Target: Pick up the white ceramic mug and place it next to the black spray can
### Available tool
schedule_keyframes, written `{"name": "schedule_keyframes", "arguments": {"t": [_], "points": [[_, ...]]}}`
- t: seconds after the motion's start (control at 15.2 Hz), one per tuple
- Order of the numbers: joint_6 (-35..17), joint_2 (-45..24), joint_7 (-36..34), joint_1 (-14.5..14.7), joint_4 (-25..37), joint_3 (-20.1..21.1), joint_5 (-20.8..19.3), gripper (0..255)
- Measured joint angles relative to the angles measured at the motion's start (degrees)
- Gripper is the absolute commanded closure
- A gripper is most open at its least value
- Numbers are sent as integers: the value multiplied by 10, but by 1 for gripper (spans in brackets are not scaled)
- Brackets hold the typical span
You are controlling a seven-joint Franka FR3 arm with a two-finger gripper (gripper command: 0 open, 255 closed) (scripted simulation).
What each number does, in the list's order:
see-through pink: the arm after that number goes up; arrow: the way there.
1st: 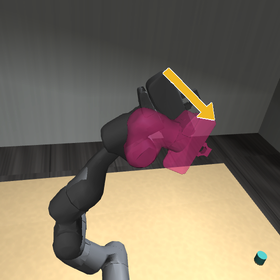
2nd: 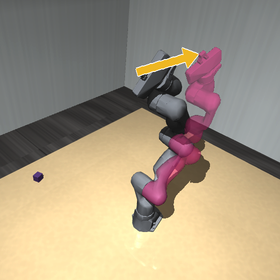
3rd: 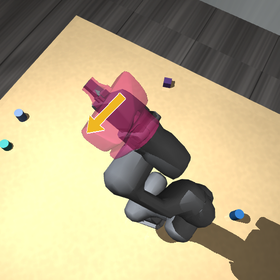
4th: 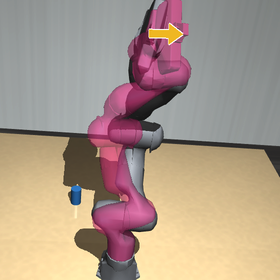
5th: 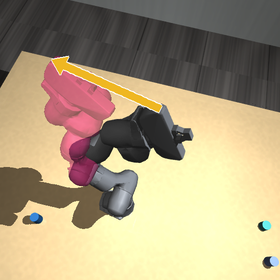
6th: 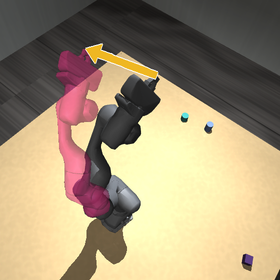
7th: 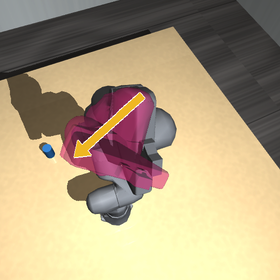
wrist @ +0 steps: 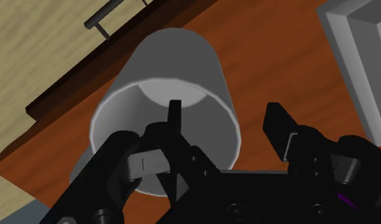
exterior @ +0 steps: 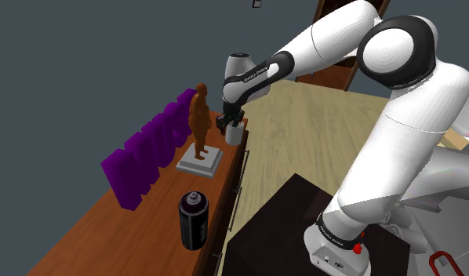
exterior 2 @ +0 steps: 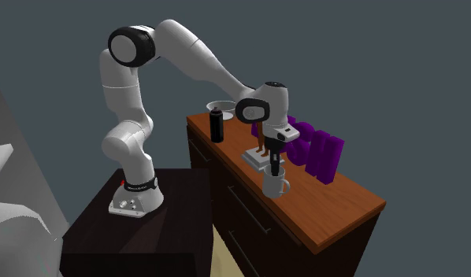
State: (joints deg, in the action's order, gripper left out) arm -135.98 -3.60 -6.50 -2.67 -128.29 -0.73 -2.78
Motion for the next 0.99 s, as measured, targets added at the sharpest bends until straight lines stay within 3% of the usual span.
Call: {"name": "schedule_keyframes", "arguments": {"t": [0.59, 0.99], "points": [[0, 0, 0, 0, 0, 0, 0, 255], [37, 22, 2, 0, 16, 0, 1, 255]]}}
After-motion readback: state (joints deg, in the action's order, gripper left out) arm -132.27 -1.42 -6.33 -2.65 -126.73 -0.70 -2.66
